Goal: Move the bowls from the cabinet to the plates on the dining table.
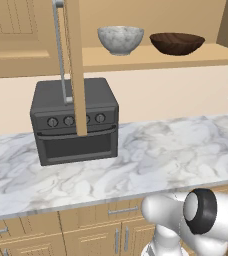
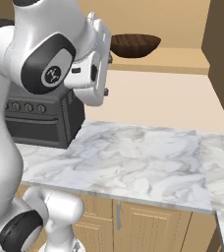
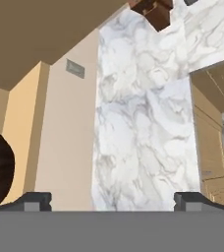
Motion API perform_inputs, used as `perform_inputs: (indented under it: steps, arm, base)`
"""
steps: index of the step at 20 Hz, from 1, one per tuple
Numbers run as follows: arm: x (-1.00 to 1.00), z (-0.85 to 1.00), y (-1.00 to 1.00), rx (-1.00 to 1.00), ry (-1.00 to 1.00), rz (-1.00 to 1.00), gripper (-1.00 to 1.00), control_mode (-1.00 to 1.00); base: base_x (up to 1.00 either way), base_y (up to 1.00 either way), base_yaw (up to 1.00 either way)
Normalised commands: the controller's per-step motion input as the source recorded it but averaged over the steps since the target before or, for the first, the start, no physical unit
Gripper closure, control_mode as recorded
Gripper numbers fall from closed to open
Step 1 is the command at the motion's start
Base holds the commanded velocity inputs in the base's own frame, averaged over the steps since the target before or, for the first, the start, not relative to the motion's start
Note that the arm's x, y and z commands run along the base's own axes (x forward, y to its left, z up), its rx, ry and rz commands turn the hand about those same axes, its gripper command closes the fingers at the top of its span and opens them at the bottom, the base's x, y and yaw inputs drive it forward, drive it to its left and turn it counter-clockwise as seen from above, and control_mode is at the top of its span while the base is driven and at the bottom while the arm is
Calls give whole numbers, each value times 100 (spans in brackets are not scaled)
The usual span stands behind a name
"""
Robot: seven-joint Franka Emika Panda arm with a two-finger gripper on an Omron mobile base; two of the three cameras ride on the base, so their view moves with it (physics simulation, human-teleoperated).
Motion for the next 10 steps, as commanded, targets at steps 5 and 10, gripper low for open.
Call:
perform_inputs:
  steps: [5, 10]
  arm:
    - [5, -1, 30, 10, -1, 12, -100, -100]
    - [0, -3, 25, 6, 0, 16, -100, -100]
  base:
    - [0, 0, 0]
    - [0, 0, 0]
